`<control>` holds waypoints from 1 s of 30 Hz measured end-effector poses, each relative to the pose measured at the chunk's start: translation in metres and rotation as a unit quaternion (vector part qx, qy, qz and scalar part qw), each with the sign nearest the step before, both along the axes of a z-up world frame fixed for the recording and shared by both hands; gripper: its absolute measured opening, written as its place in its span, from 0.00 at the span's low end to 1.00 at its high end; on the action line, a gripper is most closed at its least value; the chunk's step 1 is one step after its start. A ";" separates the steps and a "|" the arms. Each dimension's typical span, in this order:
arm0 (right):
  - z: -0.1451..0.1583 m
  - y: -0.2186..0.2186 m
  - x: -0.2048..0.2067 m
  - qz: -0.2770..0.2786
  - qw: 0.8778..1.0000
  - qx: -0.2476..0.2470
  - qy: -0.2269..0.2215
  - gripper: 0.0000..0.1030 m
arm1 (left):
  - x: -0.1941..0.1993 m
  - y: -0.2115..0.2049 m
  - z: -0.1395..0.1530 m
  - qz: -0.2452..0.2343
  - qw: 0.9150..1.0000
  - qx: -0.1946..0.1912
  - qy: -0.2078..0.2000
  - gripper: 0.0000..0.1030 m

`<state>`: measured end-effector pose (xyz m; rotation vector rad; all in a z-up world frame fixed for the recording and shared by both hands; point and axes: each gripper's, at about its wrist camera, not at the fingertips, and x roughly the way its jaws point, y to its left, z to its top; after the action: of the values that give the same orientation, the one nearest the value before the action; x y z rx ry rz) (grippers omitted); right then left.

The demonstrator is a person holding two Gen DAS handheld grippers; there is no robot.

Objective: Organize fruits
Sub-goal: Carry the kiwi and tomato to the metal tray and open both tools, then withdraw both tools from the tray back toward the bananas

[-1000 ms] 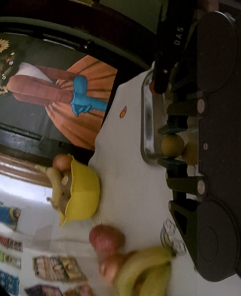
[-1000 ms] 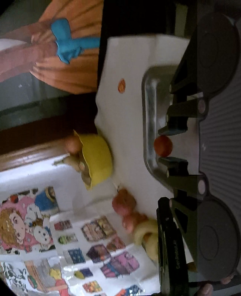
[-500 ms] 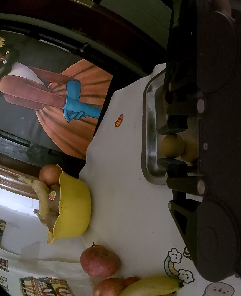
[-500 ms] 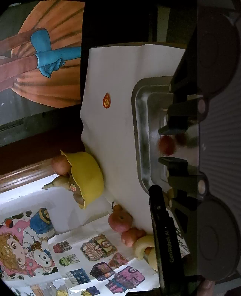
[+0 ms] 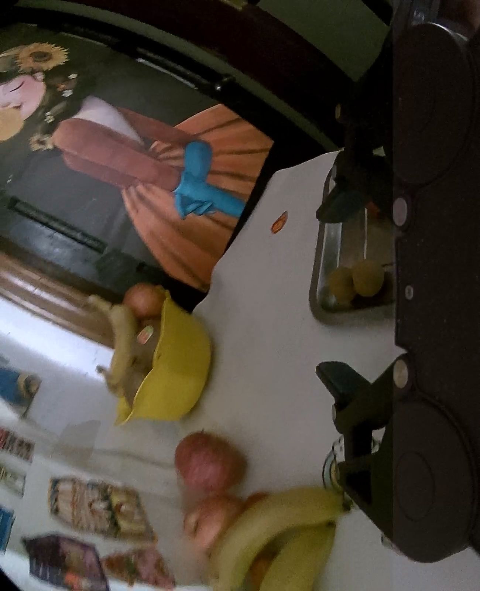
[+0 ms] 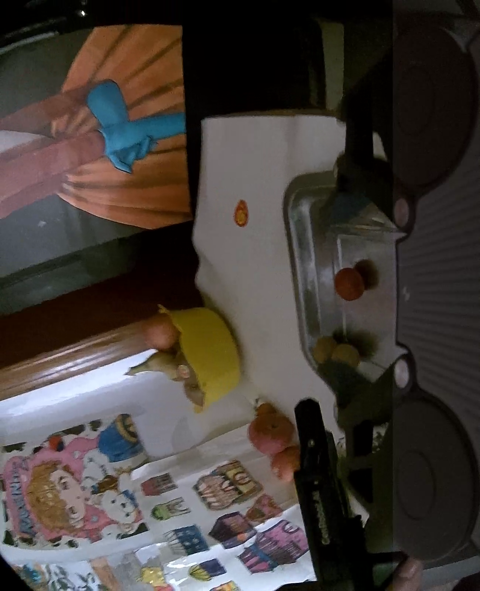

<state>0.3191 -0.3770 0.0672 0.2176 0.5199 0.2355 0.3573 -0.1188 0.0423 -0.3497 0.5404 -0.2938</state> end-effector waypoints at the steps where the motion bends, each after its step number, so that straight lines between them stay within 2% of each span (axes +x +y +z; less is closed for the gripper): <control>1: 0.003 0.000 -0.003 -0.001 1.000 0.002 -0.002 0.90 | -0.006 0.005 0.002 0.004 1.000 -0.002 -0.005 0.87; 3: 0.009 0.003 -0.013 -0.001 1.000 0.000 -0.009 0.96 | -0.018 0.015 0.006 0.015 1.000 -0.003 -0.020 0.96; 5: 0.014 0.008 -0.026 -0.007 1.000 -0.007 -0.024 1.00 | -0.032 0.025 0.010 0.021 0.999 0.001 -0.036 0.98; 10: 0.027 0.031 -0.060 -0.014 0.997 -0.039 -0.064 1.00 | -0.068 0.051 0.020 0.035 0.998 0.011 -0.060 0.99; 18: 0.032 0.084 -0.103 -0.005 0.997 -0.058 -0.048 1.00 | -0.133 0.085 0.035 0.048 0.991 0.070 -0.101 0.99; 22: 0.032 0.106 -0.127 0.001 0.998 -0.053 -0.045 1.00 | -0.160 0.104 0.037 0.055 0.990 0.083 -0.101 0.99; 30: 0.021 0.148 -0.178 0.005 0.996 -0.077 -0.037 1.00 | -0.207 0.135 0.026 0.058 0.988 0.103 -0.100 0.99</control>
<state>0.1407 -0.2292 0.0883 0.0559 0.4624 0.2108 0.1502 0.0162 0.0682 -0.1486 0.3481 -0.1562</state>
